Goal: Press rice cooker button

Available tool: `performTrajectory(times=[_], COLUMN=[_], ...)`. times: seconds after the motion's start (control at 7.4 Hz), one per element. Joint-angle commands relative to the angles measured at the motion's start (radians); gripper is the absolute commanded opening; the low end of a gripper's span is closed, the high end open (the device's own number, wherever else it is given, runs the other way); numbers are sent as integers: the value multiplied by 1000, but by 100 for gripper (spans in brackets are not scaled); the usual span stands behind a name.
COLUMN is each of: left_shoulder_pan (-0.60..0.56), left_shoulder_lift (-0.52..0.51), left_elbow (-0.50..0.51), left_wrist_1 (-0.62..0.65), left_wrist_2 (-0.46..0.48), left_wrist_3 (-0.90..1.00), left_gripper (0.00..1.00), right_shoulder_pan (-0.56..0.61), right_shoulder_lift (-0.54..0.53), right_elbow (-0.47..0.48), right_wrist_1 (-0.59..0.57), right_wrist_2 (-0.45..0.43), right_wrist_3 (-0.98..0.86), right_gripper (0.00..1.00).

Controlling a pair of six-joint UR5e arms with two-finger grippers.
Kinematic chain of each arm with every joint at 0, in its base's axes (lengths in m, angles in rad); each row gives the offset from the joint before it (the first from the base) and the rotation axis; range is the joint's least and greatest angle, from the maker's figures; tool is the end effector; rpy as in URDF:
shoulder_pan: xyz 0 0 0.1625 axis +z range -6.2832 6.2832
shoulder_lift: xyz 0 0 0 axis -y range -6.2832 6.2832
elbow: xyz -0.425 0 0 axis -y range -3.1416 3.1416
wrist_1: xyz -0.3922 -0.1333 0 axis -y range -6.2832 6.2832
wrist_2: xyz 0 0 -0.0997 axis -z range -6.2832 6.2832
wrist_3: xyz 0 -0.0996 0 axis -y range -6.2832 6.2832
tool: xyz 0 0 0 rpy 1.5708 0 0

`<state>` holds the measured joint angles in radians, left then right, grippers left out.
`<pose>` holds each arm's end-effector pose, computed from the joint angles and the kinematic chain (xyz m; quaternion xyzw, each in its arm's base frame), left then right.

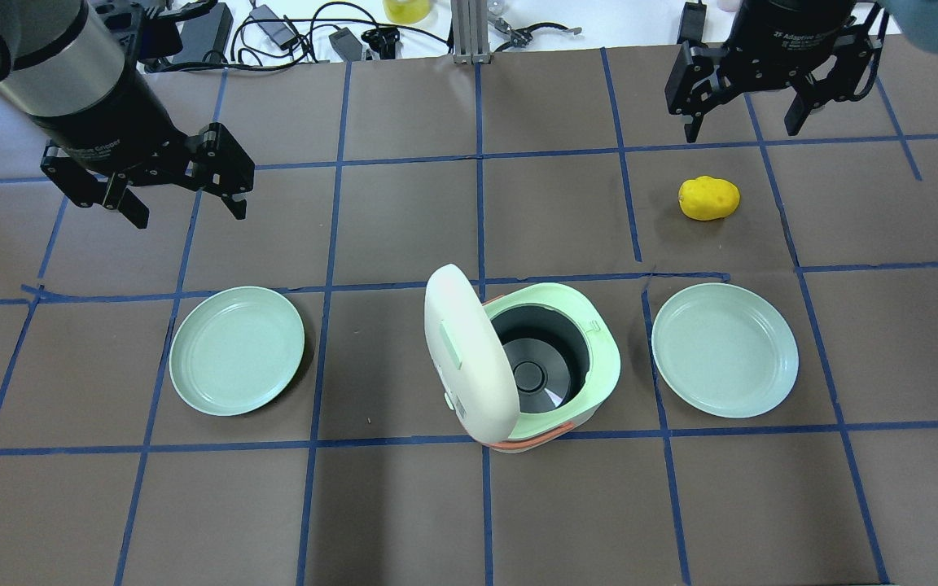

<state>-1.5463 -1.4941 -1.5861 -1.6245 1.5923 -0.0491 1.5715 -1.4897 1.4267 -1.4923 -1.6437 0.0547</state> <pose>-0.1199 -0.4624 0.5115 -0.0368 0.9993 -0.0040 0.0107 0.1264 -0.5239 0.5099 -0.0267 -0.9989 -0.0067 0.0366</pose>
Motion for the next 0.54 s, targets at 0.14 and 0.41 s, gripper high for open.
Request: performTrajectory(times=[0.14, 0.41], left_shoulder_pan=[0, 0], left_shoulder_lift=[0, 0], left_elbow=[0, 0], left_wrist_1=[0, 0], left_wrist_2=[0, 0], left_wrist_3=[0, 0], left_gripper=[100, 100], right_shoulder_pan=[-1, 1], right_shoulder_lift=[-4, -9], right_elbow=[11, 28], right_wrist_1=[0, -12], right_wrist_2=[7, 22], right_wrist_3=[0, 4], right_gripper=[100, 100])
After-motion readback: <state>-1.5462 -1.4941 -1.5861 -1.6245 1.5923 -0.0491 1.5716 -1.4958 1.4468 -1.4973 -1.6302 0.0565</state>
